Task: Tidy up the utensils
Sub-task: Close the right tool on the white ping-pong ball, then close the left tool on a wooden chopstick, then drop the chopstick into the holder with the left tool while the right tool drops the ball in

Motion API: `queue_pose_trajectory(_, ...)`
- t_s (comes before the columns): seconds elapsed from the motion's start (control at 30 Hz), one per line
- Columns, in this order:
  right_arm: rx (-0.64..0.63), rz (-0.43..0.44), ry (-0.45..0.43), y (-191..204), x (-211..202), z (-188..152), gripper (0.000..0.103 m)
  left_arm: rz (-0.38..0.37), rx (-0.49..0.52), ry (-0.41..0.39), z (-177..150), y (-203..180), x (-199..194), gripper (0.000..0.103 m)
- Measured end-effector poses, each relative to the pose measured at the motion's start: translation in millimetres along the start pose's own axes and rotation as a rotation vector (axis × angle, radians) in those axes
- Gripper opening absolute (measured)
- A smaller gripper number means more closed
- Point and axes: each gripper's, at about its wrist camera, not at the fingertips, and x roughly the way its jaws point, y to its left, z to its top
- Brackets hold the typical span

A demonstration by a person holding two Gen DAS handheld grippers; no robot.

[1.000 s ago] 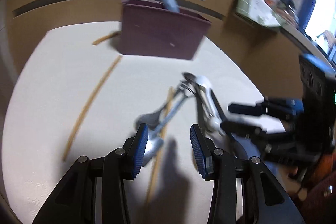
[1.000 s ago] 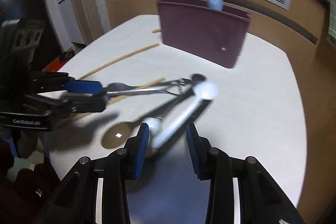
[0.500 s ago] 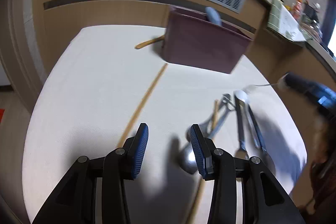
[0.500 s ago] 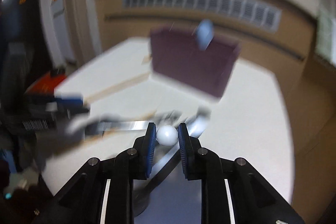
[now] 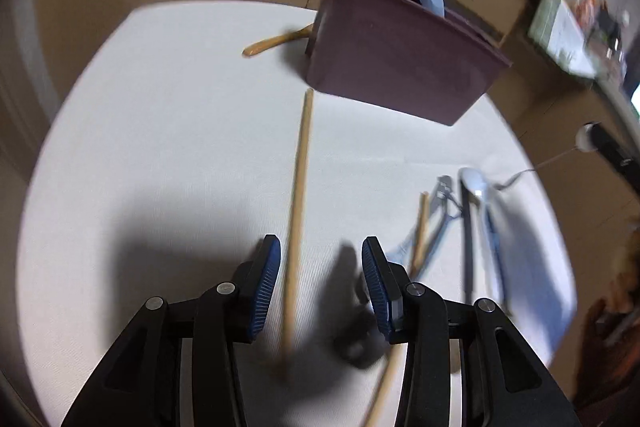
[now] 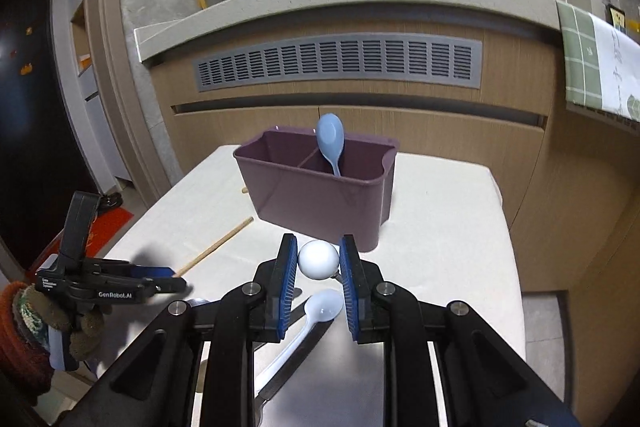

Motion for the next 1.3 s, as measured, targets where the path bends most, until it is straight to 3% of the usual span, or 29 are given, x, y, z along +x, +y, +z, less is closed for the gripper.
queue_pose_trajectory(0.23,-0.009,0.003,-0.003,2.1,0.5,-2.1,0.019,0.093,0.099,0.036,46.5,-14.8,35.4,0.025)
queue_pose_trajectory(0.37,-0.008,-0.011,-0.015,0.0,0.3,-0.6,0.019,0.12,0.132,0.03,61.8,-15.9,47.6,0.006)
queue_pose_trajectory(0.5,-0.005,-0.019,-0.026,-2.4,-1.7,0.1,0.019,0.089,0.076,-0.017,55.6,-14.1,31.5,0.006)
queue_pose_trajectory(0.7,0.037,0.02,-0.029,-9.3,-7.1,2.4,0.019,-0.079,-0.065,-0.236,33.1,-12.1,-50.2,0.006)
queue_pose_trajectory(0.8,0.066,0.041,-0.03,-10.8,-8.3,5.4,0.019,-0.108,-0.087,-0.323,30.4,-14.8,-76.3,0.005)
queue_pose_trajectory(0.9,0.085,0.068,-0.024,-9.5,-8.7,6.4,0.019,-0.092,-0.072,-0.424,32.2,-22.0,-95.4,0.006)
queue_pose_trajectory(1.03,0.08,0.071,-0.015,-4.2,-8.4,5.7,0.019,-0.103,-0.091,-0.49,41.8,-25.8,-99.6,0.006)
queue_pose_trajectory(1.13,0.092,0.071,-0.035,-3.0,-10.9,15.4,0.019,-0.144,-0.09,-0.572,70.3,-35.6,-115.5,0.006)
queue_pose_trajectory(1.27,0.082,0.091,-0.154,0.6,-31.3,65.1,0.019,-0.155,-0.078,-0.853,124.6,-55.6,-146.5,0.006)
queue_pose_trajectory(1.3,0.081,0.1,-0.201,1.1,-39.3,85.5,0.019,-0.157,-0.084,-0.888,133.1,-57.2,-148.0,0.006)
